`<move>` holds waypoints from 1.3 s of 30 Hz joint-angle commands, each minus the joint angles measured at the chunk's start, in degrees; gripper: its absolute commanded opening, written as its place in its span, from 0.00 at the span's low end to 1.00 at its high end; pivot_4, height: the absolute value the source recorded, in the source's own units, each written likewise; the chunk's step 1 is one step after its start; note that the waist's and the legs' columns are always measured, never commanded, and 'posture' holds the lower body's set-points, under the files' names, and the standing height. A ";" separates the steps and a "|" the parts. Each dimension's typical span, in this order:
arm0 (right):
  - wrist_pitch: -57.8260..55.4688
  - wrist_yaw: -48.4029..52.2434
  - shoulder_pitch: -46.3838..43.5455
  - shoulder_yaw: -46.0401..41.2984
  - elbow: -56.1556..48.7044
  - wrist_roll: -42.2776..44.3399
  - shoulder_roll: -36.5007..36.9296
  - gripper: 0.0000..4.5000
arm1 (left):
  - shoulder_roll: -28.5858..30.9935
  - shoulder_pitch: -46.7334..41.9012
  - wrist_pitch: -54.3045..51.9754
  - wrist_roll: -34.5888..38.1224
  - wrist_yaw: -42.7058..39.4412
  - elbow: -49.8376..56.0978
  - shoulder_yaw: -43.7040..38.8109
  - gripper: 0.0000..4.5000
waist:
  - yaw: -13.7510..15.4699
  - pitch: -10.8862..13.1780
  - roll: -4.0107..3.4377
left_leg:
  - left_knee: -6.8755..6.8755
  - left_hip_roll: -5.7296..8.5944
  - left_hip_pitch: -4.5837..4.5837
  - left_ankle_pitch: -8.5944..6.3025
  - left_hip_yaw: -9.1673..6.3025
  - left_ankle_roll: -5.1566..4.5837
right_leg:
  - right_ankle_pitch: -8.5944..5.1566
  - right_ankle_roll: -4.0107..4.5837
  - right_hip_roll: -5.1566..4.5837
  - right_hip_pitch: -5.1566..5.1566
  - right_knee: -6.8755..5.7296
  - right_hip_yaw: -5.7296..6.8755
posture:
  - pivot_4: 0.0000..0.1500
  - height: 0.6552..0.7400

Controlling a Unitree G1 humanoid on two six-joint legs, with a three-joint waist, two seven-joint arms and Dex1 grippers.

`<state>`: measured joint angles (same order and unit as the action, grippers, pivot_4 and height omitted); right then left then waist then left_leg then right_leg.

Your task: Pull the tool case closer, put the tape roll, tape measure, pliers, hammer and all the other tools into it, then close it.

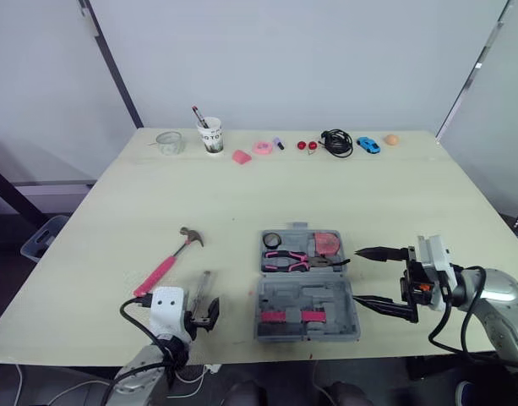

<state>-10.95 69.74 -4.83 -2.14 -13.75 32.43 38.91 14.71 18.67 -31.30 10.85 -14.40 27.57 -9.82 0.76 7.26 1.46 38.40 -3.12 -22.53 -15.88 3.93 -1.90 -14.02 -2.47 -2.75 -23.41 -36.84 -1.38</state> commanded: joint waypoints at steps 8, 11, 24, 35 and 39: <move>1.49 0.57 -0.85 -0.16 -0.39 -0.16 -0.99 1.00 | 21.57 -9.89 9.66 2.64 -21.65 -10.58 -4.42 1.00 | -0.06 0.05 0.05 | 0.00 0.03 -0.01 0.00 0.06 0.00 | 0.00 0.01 0.01 -0.02 0.00 0.02 | 1.00 1.00; 1.61 0.26 -1.23 0.15 -0.26 -0.34 -1.48 1.00 | 28.84 -14.03 15.74 4.01 -34.15 -17.93 -2.07 1.00 | 0.01 0.09 -0.01 | -0.01 0.01 0.00 0.00 0.12 0.00 | 0.00 0.01 0.01 -0.04 0.00 0.05 | 1.00 1.00; 2.05 -0.15 -2.61 0.18 0.67 -0.69 -2.04 1.00 | 41.83 -53.50 59.95 -9.31 -76.91 -58.09 21.88 1.00 | 0.02 0.25 -0.04 | 0.02 0.06 -0.22 0.02 0.32 0.02 | 0.03 0.04 0.09 -0.09 0.05 0.24 | 1.00 1.00; 2.51 0.22 -1.96 0.30 0.84 -1.17 -2.04 1.00 | 40.63 -75.00 94.22 -16.75 -78.10 -78.50 49.31 1.00 | 0.05 0.26 -0.01 | 0.10 0.06 -0.23 0.02 0.34 0.01 | 0.15 -0.19 0.11 -0.08 0.02 0.15 | 1.00 1.00; 3.20 0.52 -2.00 0.57 1.46 -1.77 -2.17 1.00 | 36.32 -78.37 107.82 -24.83 -76.06 -83.73 54.41 1.00 | 0.16 0.26 0.00 | 0.12 0.06 -0.23 0.02 0.34 0.01 | 0.16 -0.20 0.11 -0.07 0.01 0.15 | 1.00 1.00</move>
<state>-9.03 69.80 -6.41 -0.83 -11.88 30.45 36.67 51.39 -58.27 70.36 -10.31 -88.98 -54.41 42.83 0.93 7.52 1.46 38.54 -3.06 -22.77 -15.86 4.26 -1.89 -13.87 -2.66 -2.64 -23.48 -36.83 -1.22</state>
